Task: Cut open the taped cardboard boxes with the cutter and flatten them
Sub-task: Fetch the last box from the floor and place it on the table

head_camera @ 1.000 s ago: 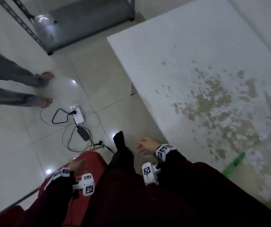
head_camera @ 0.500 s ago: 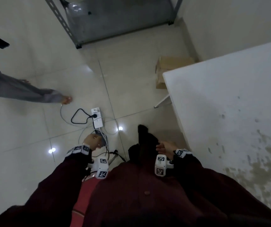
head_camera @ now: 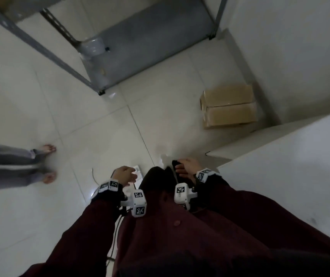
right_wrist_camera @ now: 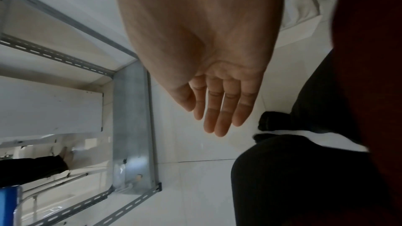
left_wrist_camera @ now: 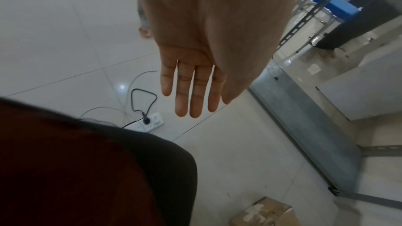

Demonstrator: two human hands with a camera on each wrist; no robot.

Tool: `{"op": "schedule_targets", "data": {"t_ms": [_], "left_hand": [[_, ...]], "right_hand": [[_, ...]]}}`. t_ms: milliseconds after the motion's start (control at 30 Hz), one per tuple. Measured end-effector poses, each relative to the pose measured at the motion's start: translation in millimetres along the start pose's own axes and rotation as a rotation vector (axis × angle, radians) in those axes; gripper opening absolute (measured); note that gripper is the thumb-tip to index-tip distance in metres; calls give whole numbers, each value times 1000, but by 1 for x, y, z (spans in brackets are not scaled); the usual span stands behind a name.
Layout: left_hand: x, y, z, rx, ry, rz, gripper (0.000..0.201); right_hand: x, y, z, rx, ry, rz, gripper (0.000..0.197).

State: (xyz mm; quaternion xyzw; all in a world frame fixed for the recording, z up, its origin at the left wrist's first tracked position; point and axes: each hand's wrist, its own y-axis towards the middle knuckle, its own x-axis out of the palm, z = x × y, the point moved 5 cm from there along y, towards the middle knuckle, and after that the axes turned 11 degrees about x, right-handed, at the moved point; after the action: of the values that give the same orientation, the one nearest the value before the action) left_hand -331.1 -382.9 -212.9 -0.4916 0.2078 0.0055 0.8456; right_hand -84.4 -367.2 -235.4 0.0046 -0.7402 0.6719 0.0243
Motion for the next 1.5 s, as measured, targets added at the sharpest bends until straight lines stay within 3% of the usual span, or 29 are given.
{"op": "schedule_targets", "data": {"t_ms": [167, 367, 500, 633, 700, 800, 967, 1033, 1067, 1133, 1267, 1367, 1500], "left_hand": [[-24, 62, 78, 37, 147, -57, 13], [-14, 146, 177, 42, 455, -204, 23], [27, 195, 254, 205, 652, -292, 30], [96, 235, 315, 363, 761, -384, 27], [137, 258, 333, 395, 815, -441, 22], [205, 295, 349, 434, 866, -498, 13], [309, 384, 355, 532, 953, -509, 16], [347, 417, 356, 616, 1022, -500, 22], [365, 431, 357, 659, 1056, -494, 28], [397, 459, 354, 704, 1105, -481, 44], [437, 504, 336, 704, 1204, -533, 71], [440, 512, 330, 723, 1242, -539, 60], [414, 478, 345, 776, 1146, -459, 47]], "right_hand": [[15, 19, -62, -51, 32, -43, 21], [-34, 47, -108, -3, 327, 155, 20], [-71, 70, -123, 26, 496, 225, 18], [-114, 97, -130, 69, 703, 257, 11], [-134, 117, -131, 85, 808, 248, 17], [-165, 162, -134, 112, 897, 252, 20], [-212, 267, -131, 150, 1028, 278, 22], [-228, 308, -131, 192, 1026, 272, 9], [-235, 329, -131, 213, 1008, 271, 15], [-244, 364, -134, 260, 930, 256, 54], [-249, 423, -156, 41, 878, 245, 99], [-250, 452, -147, 116, 876, 255, 64], [-247, 405, -151, 126, 882, 299, 57]]}}
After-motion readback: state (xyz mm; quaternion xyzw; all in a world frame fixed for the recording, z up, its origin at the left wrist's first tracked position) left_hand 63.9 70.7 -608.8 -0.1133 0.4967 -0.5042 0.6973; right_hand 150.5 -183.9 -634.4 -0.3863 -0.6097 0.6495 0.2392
